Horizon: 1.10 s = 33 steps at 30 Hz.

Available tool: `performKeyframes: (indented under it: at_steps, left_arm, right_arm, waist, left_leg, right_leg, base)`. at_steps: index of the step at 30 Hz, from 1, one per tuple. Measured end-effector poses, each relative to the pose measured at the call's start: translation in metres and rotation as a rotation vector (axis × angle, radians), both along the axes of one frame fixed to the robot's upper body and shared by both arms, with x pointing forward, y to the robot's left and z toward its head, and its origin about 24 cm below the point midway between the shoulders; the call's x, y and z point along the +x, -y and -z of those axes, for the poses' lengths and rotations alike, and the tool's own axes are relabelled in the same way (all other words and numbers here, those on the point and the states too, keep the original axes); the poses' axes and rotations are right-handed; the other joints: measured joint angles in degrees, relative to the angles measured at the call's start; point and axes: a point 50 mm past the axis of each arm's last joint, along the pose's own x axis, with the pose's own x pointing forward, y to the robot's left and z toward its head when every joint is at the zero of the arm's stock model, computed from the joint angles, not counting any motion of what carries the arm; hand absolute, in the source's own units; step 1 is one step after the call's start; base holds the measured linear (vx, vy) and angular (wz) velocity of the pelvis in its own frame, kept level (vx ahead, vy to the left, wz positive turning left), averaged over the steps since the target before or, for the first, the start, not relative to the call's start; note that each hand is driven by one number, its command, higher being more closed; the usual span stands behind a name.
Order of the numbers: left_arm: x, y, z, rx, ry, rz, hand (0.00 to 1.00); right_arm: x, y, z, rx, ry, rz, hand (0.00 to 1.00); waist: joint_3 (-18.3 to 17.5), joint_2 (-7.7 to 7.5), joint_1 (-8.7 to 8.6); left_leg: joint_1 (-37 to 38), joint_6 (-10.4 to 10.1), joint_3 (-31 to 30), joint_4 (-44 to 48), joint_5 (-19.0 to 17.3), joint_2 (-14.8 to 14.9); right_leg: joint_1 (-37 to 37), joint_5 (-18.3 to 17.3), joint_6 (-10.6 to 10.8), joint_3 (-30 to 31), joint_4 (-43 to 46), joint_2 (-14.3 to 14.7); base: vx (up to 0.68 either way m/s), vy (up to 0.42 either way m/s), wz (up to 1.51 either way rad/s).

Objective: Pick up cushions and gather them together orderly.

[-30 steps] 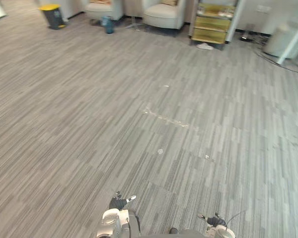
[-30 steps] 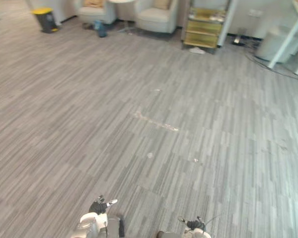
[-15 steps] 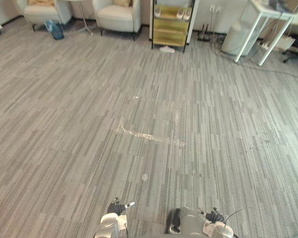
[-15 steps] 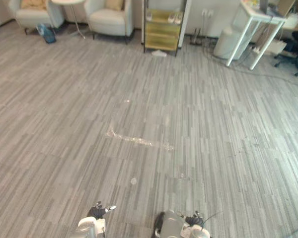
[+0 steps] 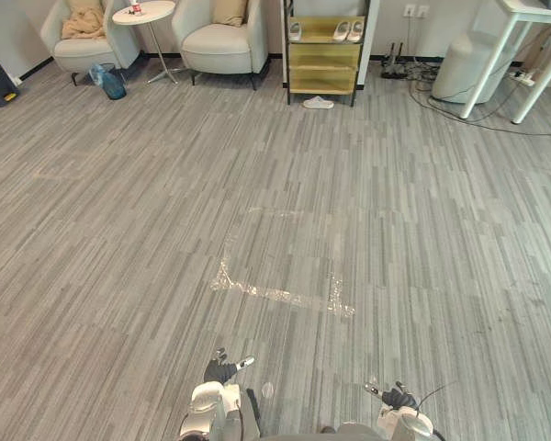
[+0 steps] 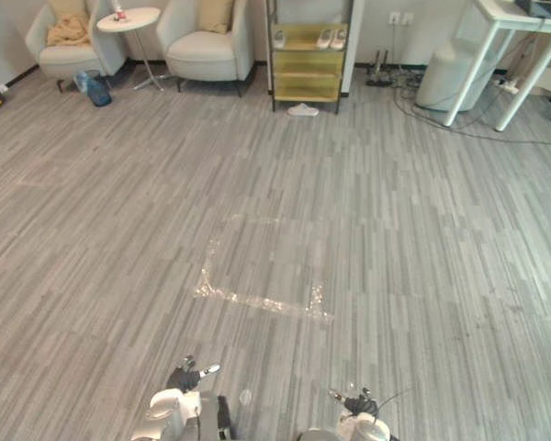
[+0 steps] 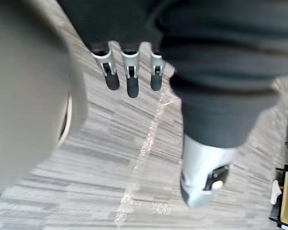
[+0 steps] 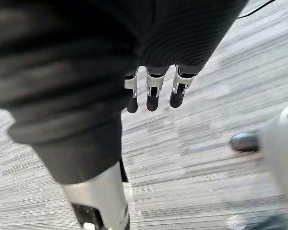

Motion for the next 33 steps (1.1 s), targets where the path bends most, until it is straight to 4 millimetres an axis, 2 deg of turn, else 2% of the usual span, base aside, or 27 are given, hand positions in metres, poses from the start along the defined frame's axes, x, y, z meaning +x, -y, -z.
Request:
performKeyframes:
  at_steps: [1, 2, 3, 4, 5, 6, 7, 9, 11, 13, 14, 15, 16, 17, 18, 19, 20, 21, 22, 23, 25, 27, 28, 29, 30, 31, 33]
  left_arm:
    - [0.000, 0.000, 0.000, 0.001, 0.001, 0.000, 0.00]
    - [0.000, -0.007, 0.000, 0.020, -0.004, 0.003, 0.00]
    - [0.000, -0.009, 0.000, 0.031, -0.006, 0.019, 0.00]
    - [-0.002, -0.008, 0.002, 0.033, -0.023, 0.034, 0.00]
    - [-0.003, -0.007, 0.002, 0.034, -0.030, 0.041, 0.00]
    - [-0.006, -0.006, 0.004, 0.036, -0.047, 0.061, 0.00]
    - [-0.007, -0.003, 0.005, 0.030, -0.051, 0.069, 0.00]
    - [-0.008, -0.003, 0.006, 0.031, -0.057, 0.072, 0.00]
    - [-0.013, -0.006, 0.008, 0.038, -0.081, 0.075, 0.00]
    - [-0.015, -0.006, 0.010, 0.038, -0.090, 0.076, 0.00]
    - [-0.015, -0.005, 0.010, 0.034, -0.090, 0.077, 0.00]
    - [-0.016, -0.006, 0.010, 0.037, -0.095, 0.077, 0.00]
    - [-0.017, -0.010, 0.010, 0.045, -0.096, 0.075, 0.00]
    - [-0.021, -0.009, 0.013, 0.036, -0.115, 0.065, 0.00]
    - [-0.024, -0.003, 0.014, 0.013, -0.120, 0.055, 0.00]
    - [-0.024, -0.002, 0.014, 0.012, -0.117, 0.052, 0.00]
    - [-0.022, -0.003, 0.013, 0.002, -0.108, 0.030, 0.00]
    - [-0.020, -0.001, 0.012, -0.004, -0.100, 0.029, 0.00]
    - [-0.018, 0.001, 0.010, -0.014, -0.084, 0.024, 0.00]
    - [-0.019, 0.001, 0.010, -0.013, -0.082, 0.023, 0.00]
    - [-0.015, 0.000, 0.008, -0.010, -0.061, 0.028, 0.00]
    - [-0.010, 0.002, 0.005, -0.018, -0.035, 0.040, 0.00]
    - [-0.010, 0.002, 0.005, -0.017, -0.034, 0.041, 0.00]
    - [-0.010, 0.003, 0.005, -0.018, -0.032, 0.041, 0.00]
    - [-0.010, 0.004, 0.005, -0.019, -0.030, 0.040, 0.00]
    - [-0.009, 0.001, 0.004, -0.011, -0.026, 0.040, 0.00]
    - [-0.009, -0.005, 0.005, 0.004, -0.036, 0.043, 0.00]
  right_arm:
    - [-0.001, -0.001, 0.001, 0.003, -0.007, -0.001, 0.00]
    - [-0.002, -0.011, 0.003, 0.026, -0.013, -0.008, 0.00]
    - [-0.008, -0.016, 0.005, 0.040, -0.027, -0.010, 0.00]
    - [-0.007, -0.017, 0.005, 0.042, -0.024, -0.022, 0.00]
    - [-0.007, -0.018, 0.005, 0.043, -0.023, -0.027, 0.00]
    - [-0.009, -0.020, 0.006, 0.048, -0.028, -0.042, 0.00]
    - [-0.011, -0.021, 0.006, 0.049, -0.031, -0.053, 0.00]
    - [-0.008, -0.019, 0.005, 0.043, -0.016, -0.056, 0.00]
    - [-0.004, -0.016, 0.003, 0.037, -0.002, -0.058, 0.00]
    - [-0.006, -0.013, 0.003, 0.033, 0.001, -0.039, 0.00]
    - [-0.007, -0.009, 0.003, 0.027, -0.002, -0.027, 0.00]
    - [-0.011, -0.009, 0.005, 0.034, -0.018, -0.015, 0.00]
    - [-0.014, -0.010, 0.006, 0.045, -0.026, 0.002, 0.00]
    - [-0.017, 0.000, 0.006, 0.021, -0.031, 0.014, 0.00]
    - [-0.015, 0.004, 0.005, 0.009, -0.033, 0.010, 0.00]
    - [-0.015, 0.005, 0.004, 0.007, -0.031, 0.010, 0.00]
    - [-0.019, 0.005, 0.005, 0.011, -0.038, 0.018, 0.00]
    - [-0.019, 0.005, 0.005, 0.006, -0.033, 0.017, 0.00]
    - [-0.017, 0.006, 0.003, -0.002, -0.028, -0.005, 0.00]
    - [-0.017, 0.005, 0.004, -0.002, -0.032, -0.013, 0.00]
    - [-0.016, 0.000, 0.004, 0.007, -0.034, -0.024, 0.00]
    - [-0.012, -0.002, 0.004, 0.016, -0.022, -0.017, 0.00]
    - [-0.012, -0.002, 0.004, 0.016, -0.022, -0.016, 0.00]
    - [-0.013, -0.001, 0.004, 0.014, -0.024, -0.015, 0.00]
    - [-0.017, -0.002, 0.005, 0.017, -0.039, -0.014, 0.00]
    - [-0.017, -0.006, 0.006, 0.027, -0.043, -0.018, 0.00]
    - [-0.022, -0.016, 0.009, 0.054, -0.059, -0.022, 0.00]
  waist:
    - [-0.7, -0.64, 0.42]
    - [-2.0, -3.29, 0.28]
    - [-2.7, -4.62, 0.79]
    - [-2.7, -4.63, 1.27]
    - [-2.7, -4.56, 1.13]
    - [-2.6, -4.46, 0.41]
    - [-2.4, -3.89, 0.03]
    - [-2.1, -3.27, -0.05]
    - [-1.7, -2.86, -0.85]
    - [-1.7, -2.81, -1.97]
    - [-1.6, -2.39, -2.48]
    - [-1.3, -3.19, -2.31]
    - [-1.3, -4.03, -2.35]
    - [-1.5, -2.41, -2.66]
    - [-2.2, -1.03, -2.51]
    - [-2.1, -0.78, -2.52]
    - [-1.9, 0.09, -2.85]
    - [-1.8, 0.56, -2.79]
    - [-1.7, 1.49, -2.57]
    - [-1.7, 1.50, -2.35]
    - [-1.4, 0.64, -2.16]
    - [-1.4, 0.34, -1.22]
    - [-1.4, 0.30, -1.17]
    - [-1.5, 0.56, -1.05]
    - [-1.8, -0.05, -0.30]
    - [-2.2, -0.35, 0.06]
    - [-3.3, -3.25, -0.62]
  left_leg:
    - [0.4, 1.8, -0.2, 0.0, 1.7, -1.2]
    - [0.6, 4.0, 1.4, 0.8, -0.8, -3.0]
    - [2.1, 5.2, 3.3, 4.0, -4.4, -3.7]
    - [7.1, 5.8, 4.7, 3.2, -7.1, -4.5]
    - [8.4, 6.1, 4.7, 2.7, -7.3, -4.7]
    - [12.1, 6.4, 4.2, 1.2, -8.0, -5.5]
    - [16.2, 6.5, 4.1, -1.0, -8.7, -5.6]
    - [20.3, 6.3, 4.1, -3.9, -8.9, -5.6]
    - [26.3, 6.3, 3.7, -8.3, -8.9, -5.2]
    - [27.8, 6.0, 2.0, -9.3, -9.5, -4.5]
    - [28.6, 4.8, 0.7, -9.6, -11.2, -3.7]
    - [29.2, 2.7, -0.3, -9.5, -12.9, -3.9]
    - [29.9, 2.2, -1.2, -9.2, -13.8, -4.5]
    - [31.2, 2.1, -3.4, -8.9, -14.8, -3.4]
    - [29.8, 2.0, -4.8, -4.1, -14.7, -2.4]
    - [28.6, 2.1, -5.3, -1.1, -14.7, -2.0]
    - [20.4, -0.9, -6.1, 16.8, -13.4, 0.4]
    - [18.3, -2.9, -6.1, 21.6, -12.2, 1.4]
    - [13.0, -5.1, -5.7, 33.3, -7.5, 4.6]
    - [11.5, -4.4, -4.8, 36.8, -7.7, 5.7]
    - [7.8, -0.8, -0.8, 38.4, -10.2, 7.1]
    - [4.0, 0.1, 1.9, 22.0, -11.5, 4.5]
    - [3.9, -0.2, 1.7, 17.3, -10.9, 3.6]
    - [4.1, -0.8, 0.6, 4.1, -7.4, 1.3]
    - [4.6, 0.8, -1.6, 0.3, 0.2, -0.3]
    - [5.0, 1.4, -0.9, 0.3, -0.2, -0.9]
    - [5.0, 3.2, 1.0, 3.0, -2.7, -2.1]
  right_leg:
    - [0.7, -0.3, 0.5, 1.2, -0.5, -0.6]
    - [0.6, 0.2, 0.7, 2.9, 0.1, -3.0]
    - [-1.3, 1.0, 1.7, 6.5, 7.3, -5.1]
    - [-7.4, 4.5, 6.5, 9.4, 25.0, -6.3]
    - [-9.0, 5.8, 8.0, 9.9, 29.6, -6.7]
    - [-13.2, 8.0, 10.6, 10.3, 39.9, -7.3]
    - [-16.9, 7.6, 9.9, 9.2, 46.6, -7.4]
    - [-20.3, 6.2, 7.9, 6.9, 48.5, -7.6]
    - [-24.0, 2.8, 4.3, 0.7, 43.1, -8.1]
    - [-25.7, 3.1, 2.7, -2.7, 32.0, -7.3]
    - [-26.2, 4.5, 2.1, -2.8, 25.5, -6.1]
    - [-26.4, 7.6, 1.7, -1.0, 17.4, -4.8]
    - [-26.4, 11.9, 1.0, 0.9, 13.9, -4.5]
    - [-25.2, 12.1, -1.0, 0.7, 15.4, -2.9]
    - [-24.7, 8.8, -1.4, -0.1, 16.1, -2.7]
    - [-24.2, 8.1, -1.6, -0.3, 16.1, -2.7]
    - [-21.3, 6.6, -1.6, -2.1, 14.8, -2.3]
    - [-20.3, 6.3, -2.0, -2.4, 14.4, -2.0]
    - [-17.0, 5.0, -3.3, -3.3, 13.1, -1.0]
    - [-15.4, 4.3, -3.7, -3.5, 12.7, -0.8]
    - [-9.8, 3.4, -3.6, -4.1, 9.1, -0.8]
    - [-5.4, 2.9, -2.7, -3.9, 4.5, -1.0]
    - [-5.2, 2.7, -2.3, -3.9, 4.0, -1.1]
    - [-4.3, 1.8, -1.2, -3.8, 3.5, -1.0]
    - [-3.0, 0.7, 0.9, -1.2, 3.2, -1.0]
    - [-2.4, 0.6, 1.1, -0.8, 3.0, -1.5]
    - [-0.7, 2.0, 2.4, 1.4, 0.7, -3.4]
  base:
    - [0.72, 0.267, -0.46]
    - [0.83, 0.302, -0.46]
    - [1.00, 0.377, -0.55]
    - [0.64, 0.279, -0.49]
    - [0.49, 0.212, -0.16]
    - [0.44, 0.165, 0.18]
    - [0.44, 0.165, 0.18]
    - [0.36, 0.078, 0.04]
    - [0.40, 0.007, 0.10]
    - [0.32, -0.112, 0.40]
    - [0.33, -0.166, 0.59]
    - [0.36, -0.212, 0.50]
    - [0.40, -0.230, 0.41]
    - [0.46, -0.262, 0.24]
    - [0.40, -0.209, 0.18]
    - [0.42, -0.284, 0.34]
    - [0.36, -0.253, 0.39]
    - [0.43, -0.258, 0.42]
    - [0.30, -0.110, 0.13]
    - [0.38, -0.111, 0.15]
    - [0.35, -0.081, 0.02]
    - [0.41, -0.013, -0.12]
    - [0.39, 0.079, -0.08]
    - [0.42, 0.138, -0.41]
    - [0.58, 0.174, -0.48]
    - [0.42, 0.126, -0.43]
    - [0.53, 0.121, -0.17]
